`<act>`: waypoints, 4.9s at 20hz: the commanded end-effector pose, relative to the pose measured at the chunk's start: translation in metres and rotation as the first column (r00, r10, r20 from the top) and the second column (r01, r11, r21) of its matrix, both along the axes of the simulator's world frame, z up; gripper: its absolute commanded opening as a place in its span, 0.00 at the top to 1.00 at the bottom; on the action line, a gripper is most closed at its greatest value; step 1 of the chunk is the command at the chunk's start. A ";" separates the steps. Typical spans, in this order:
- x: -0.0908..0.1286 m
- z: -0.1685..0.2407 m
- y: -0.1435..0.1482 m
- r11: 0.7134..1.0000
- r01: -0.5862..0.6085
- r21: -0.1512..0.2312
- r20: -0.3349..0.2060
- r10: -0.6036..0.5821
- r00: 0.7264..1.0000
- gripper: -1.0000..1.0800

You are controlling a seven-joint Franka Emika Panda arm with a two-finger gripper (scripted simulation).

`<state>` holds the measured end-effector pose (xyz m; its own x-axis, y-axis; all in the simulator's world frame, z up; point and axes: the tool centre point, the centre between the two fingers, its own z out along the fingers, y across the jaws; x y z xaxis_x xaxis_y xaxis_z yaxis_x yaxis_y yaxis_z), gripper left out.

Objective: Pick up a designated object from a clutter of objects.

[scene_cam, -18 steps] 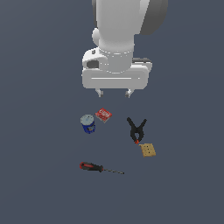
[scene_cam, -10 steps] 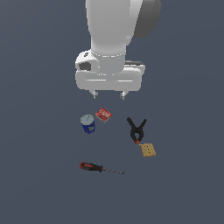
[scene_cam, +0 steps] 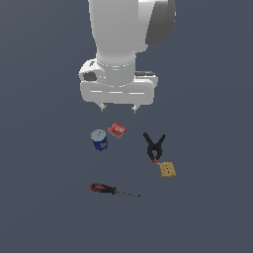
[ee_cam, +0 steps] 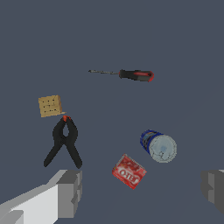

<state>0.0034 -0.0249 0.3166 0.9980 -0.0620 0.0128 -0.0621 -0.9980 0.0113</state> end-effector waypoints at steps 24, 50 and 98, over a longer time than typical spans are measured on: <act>0.044 -0.062 0.053 0.923 0.384 0.010 -0.001 -0.384 0.923 0.04; 0.079 -0.161 0.136 0.596 0.803 0.015 -0.008 -0.803 0.596 0.04; 0.082 -0.305 0.208 0.178 0.984 0.012 -0.012 -0.984 0.178 0.04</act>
